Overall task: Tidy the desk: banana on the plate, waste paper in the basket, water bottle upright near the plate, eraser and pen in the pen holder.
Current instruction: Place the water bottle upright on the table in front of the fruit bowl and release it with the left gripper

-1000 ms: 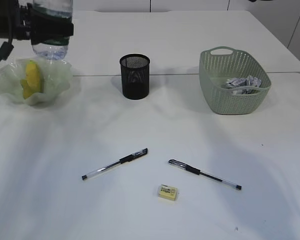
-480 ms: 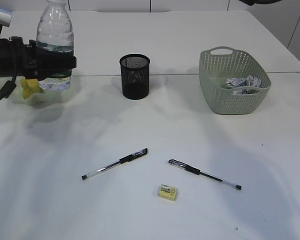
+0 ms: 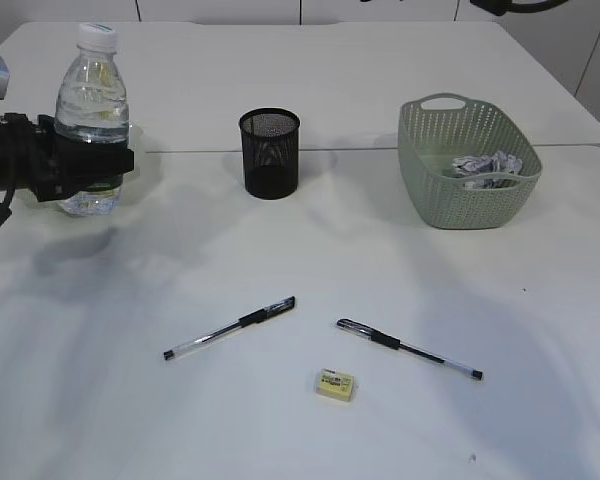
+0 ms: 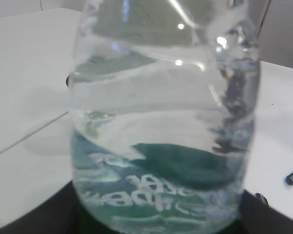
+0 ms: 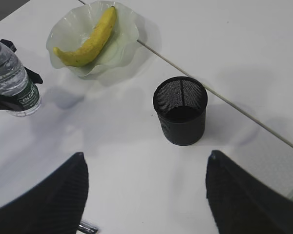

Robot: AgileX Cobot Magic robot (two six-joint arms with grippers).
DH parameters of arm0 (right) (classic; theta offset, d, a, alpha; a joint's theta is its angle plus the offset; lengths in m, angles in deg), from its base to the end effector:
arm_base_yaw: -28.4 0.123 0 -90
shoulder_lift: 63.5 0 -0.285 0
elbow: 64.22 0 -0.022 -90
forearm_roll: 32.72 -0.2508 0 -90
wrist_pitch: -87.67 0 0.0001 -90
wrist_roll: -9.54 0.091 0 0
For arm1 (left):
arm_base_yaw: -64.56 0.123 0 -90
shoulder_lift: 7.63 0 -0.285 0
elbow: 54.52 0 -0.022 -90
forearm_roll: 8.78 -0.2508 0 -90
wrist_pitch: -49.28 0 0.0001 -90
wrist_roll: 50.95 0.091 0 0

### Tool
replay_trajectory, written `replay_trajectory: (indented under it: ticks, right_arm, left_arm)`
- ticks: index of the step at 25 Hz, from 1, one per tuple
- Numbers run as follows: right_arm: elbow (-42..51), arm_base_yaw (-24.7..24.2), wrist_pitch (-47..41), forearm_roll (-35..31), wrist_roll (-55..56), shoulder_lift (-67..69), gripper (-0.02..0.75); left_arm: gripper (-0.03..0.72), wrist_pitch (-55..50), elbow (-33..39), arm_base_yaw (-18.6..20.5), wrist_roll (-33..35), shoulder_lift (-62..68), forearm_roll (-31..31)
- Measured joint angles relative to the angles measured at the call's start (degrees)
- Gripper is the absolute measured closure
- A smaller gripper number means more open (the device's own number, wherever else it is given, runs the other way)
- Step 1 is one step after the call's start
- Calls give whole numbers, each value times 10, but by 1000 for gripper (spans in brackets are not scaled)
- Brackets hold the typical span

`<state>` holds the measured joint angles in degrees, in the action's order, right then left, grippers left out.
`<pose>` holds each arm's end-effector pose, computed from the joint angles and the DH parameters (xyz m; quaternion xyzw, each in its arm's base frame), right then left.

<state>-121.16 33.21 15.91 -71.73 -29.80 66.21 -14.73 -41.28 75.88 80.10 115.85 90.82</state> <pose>0.4559 0.0930 0.3818 -0.3347 0.8331 0.2336 0.3733 0.3908 -0.0041 0.1736 0.3218 0.7103 -0.3083 0.5448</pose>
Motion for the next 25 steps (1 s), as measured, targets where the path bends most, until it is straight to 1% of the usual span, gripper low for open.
replay_trajectory:
  ticks: [8, 25]
  right_arm:
    - [0, 0, 0, 0, 0, 0, 181]
    - [0, 0, 0, -2, -1, 0, 181]
  left_arm:
    - [315, 4, 0, 27, 12, 62, 7]
    - [315, -2, 0, 29, 102, 148, 21]
